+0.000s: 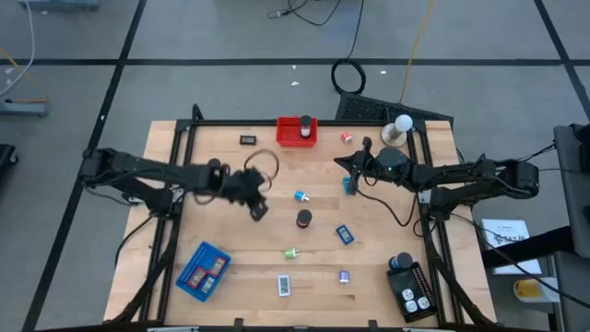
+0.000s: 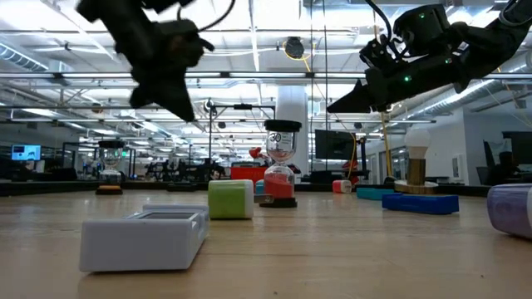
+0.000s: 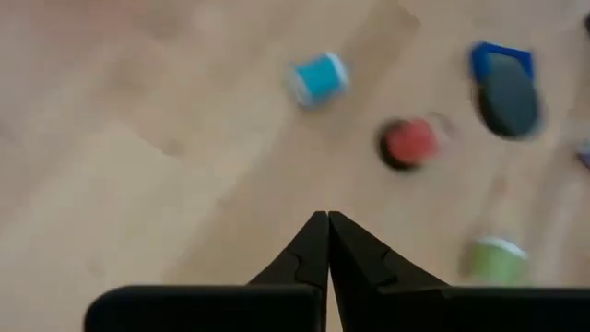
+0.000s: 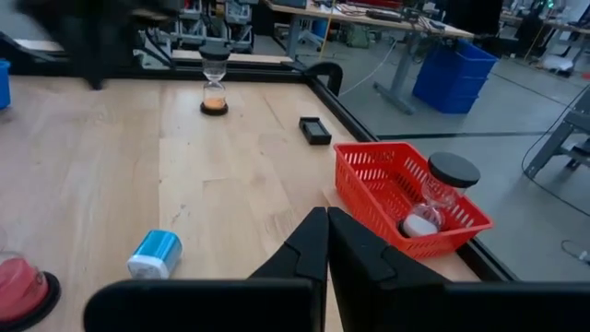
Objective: Pick & Place Office items
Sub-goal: Put the black digital timer into the blue bin
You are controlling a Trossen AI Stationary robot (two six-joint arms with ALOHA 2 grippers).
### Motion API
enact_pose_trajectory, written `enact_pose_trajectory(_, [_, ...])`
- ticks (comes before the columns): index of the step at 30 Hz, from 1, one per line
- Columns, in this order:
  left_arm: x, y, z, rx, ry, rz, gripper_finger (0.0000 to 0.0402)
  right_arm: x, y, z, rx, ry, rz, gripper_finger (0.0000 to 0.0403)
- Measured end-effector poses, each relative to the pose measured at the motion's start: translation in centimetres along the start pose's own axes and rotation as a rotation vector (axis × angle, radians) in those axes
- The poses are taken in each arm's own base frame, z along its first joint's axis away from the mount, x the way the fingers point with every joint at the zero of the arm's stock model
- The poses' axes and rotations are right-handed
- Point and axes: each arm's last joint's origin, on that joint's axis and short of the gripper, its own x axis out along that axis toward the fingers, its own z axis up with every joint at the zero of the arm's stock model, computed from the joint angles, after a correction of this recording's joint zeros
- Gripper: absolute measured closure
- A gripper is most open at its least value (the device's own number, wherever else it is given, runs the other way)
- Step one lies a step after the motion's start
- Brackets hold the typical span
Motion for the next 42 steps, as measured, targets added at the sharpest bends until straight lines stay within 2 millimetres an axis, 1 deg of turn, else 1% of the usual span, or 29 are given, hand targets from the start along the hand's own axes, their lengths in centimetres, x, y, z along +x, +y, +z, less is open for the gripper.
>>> enact_pose_trajectory(5, [0.1, 3.9, 2.2, 0.045, -0.034, 0.084, 0.0390, 0.0, 0.0, -0.1, 0.004, 0.007, 0.002, 0.0399])
enact_pose_trajectory(8, [0.0, 6.1, 3.3, 0.011, -0.032, 0.082, 0.0390, 0.0, 0.0, -0.1, 0.005, 0.007, 0.002, 0.0399])
enact_pose_trajectory(11, [-0.3, 8.2, 4.0, -0.057, -0.031, 0.080, 0.0389, 0.0, 0.0, -0.1, 0.006, 0.007, 0.002, 0.0399])
enact_pose_trajectory(14, [-0.6, 10.0, 4.2, -0.058, -0.014, 0.126, 0.0382, 0.0, 0.0, -0.1, 0.002, 0.006, 0.002, 0.0399])
enact_pose_trajectory(16, [-0.5, 11.1, 4.3, -0.053, 0.002, 0.154, 0.0368, 0.0, 0.0, -0.1, 0.001, 0.007, 0.002, 0.0399])
enact_pose_trajectory(19, [-0.2, 12.9, 4.4, -0.096, 0.031, 0.175, 0.0333, 0.0, 0.0, -0.1, -0.001, 0.006, 0.002, 0.0399])
enact_pose_trajectory(22, [0.2, 14.7, 5.5, -0.086, 0.056, 0.197, 0.0290, 0.0, 0.0, 0.0, -0.006, -0.002, 0.000, 0.0399])
enact_pose_trajectory(24, [0.4, 15.8, 6.4, -0.061, 0.084, 0.217, 0.0260, 0.0, -0.1, 0.1, -0.007, -0.010, -0.003, 0.0399])
enact_pose_trajectory(27, [0.8, 17.1, 8.4, 0.000, 0.106, 0.231, 0.0221, 0.0, -0.1, 0.2, -0.010, -0.024, -0.005, 0.0399])
enact_pose_trajectory(30, [1.7, 18.5, 10.0, 0.097, 0.225, 0.264, 0.0183, 0.0, -0.1, 0.2, -0.016, -0.026, -0.005, 0.0399])
enact_pose_trajectory(33, [2.8, 19.6, 11.1, 0.220, 0.372, 0.303, 0.0156, 0.0, -0.1, 0.2, -0.017, -0.026, -0.005, 0.0399])
enact_pose_trajectory(35, [3.4, 20.3, 11.6, 0.324, 0.472, 0.330, 0.0144, 0.0, -0.1, 0.2, -0.017, -0.023, -0.004, 0.0399])
enact_pose_trajectory(37, [4.2, 20.7, 12.0, 0.408, 0.531, 0.346, 0.0136, 0.0, -0.1, 0.2, -0.017, -0.023, -0.005, 0.0399])
enact_pose_trajectory(42, [5.9, 21.9, 12.7, 0.463, 0.551, 0.320, 0.0138, 0.0, -0.1, 0.2, -0.015, -0.023, -0.004, 0.0399])
